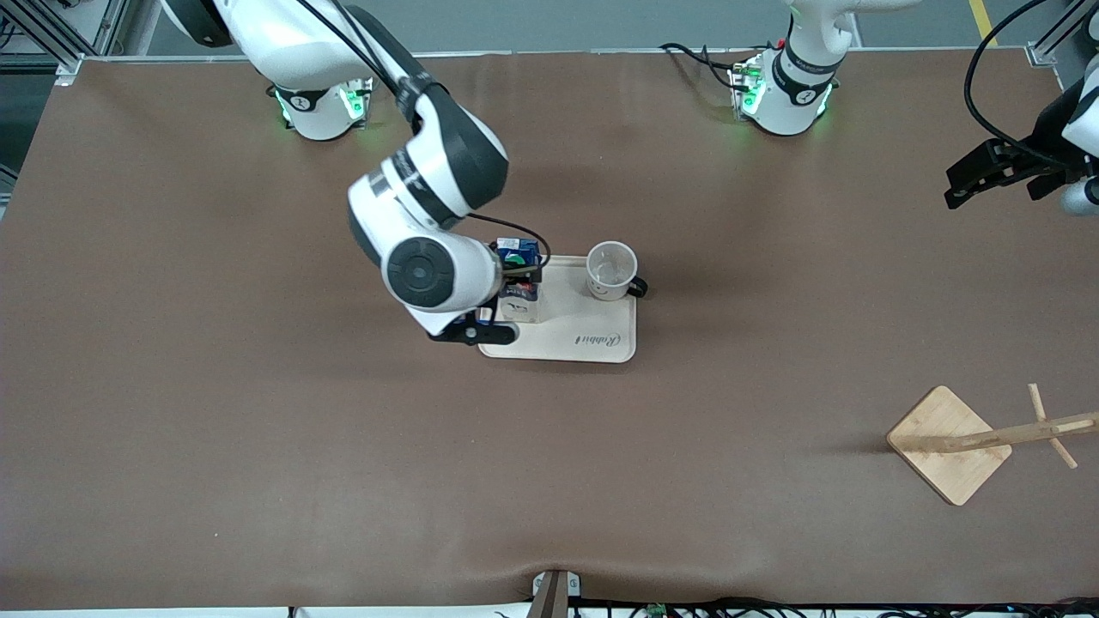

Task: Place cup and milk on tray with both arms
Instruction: 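Open the right gripper and pull it back from the carton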

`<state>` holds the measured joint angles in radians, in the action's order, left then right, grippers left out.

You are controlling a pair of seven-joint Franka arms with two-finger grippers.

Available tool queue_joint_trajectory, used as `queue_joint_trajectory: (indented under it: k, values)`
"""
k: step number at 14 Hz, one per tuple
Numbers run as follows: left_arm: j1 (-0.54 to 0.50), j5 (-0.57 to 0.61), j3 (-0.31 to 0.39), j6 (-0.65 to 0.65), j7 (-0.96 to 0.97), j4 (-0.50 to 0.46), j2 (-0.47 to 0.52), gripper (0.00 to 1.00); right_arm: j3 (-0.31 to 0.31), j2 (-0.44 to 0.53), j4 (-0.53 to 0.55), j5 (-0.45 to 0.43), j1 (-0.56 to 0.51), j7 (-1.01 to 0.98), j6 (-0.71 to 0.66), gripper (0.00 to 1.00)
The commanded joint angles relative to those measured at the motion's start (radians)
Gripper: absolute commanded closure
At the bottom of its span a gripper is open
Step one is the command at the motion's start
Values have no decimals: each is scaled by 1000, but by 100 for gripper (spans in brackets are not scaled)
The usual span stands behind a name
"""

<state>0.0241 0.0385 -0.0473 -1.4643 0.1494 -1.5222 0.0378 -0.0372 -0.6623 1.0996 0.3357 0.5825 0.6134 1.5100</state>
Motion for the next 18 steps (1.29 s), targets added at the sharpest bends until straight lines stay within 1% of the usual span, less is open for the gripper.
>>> queue_joint_trajectory:
  k: [1,4,5,6,7,8,10,13,14,16,18]
  values:
    - [-3,-15,1,15,-11,2,14,0,-3,114,-4,-6,-96,-1,-37,0]
    - [-3,-15,1,15,-11,2,14,0,-1,235,0,-3,-215,-21,-48,0]
    - [-1,-15,1,15,-11,2,14,0,0,280,11,-20,-261,-58,-83,0]
    - [-1,-15,0,15,-11,2,14,0,2,314,19,-118,-279,-129,-127,0]
    - [-1,-15,-2,15,-11,2,14,0,2,354,25,-244,-280,-226,-166,0]
    - [-1,-15,-2,15,-11,2,17,0,0,383,40,-304,-286,-283,-198,0]
    - [-3,-15,-3,13,-10,3,24,0,2,453,106,-313,-366,-317,-211,0]
    - [-1,-12,-3,9,-10,5,20,0,2,582,276,-325,-475,-519,-185,0]
    - [-1,-11,-3,9,-10,5,20,0,0,608,313,-326,-501,-579,-160,0]
    - [-1,-11,-5,10,-8,7,20,0,2,616,342,-331,-593,-641,-152,0]
    - [-1,-11,-6,9,-10,8,19,0,5,621,342,-337,-610,-650,-169,0]
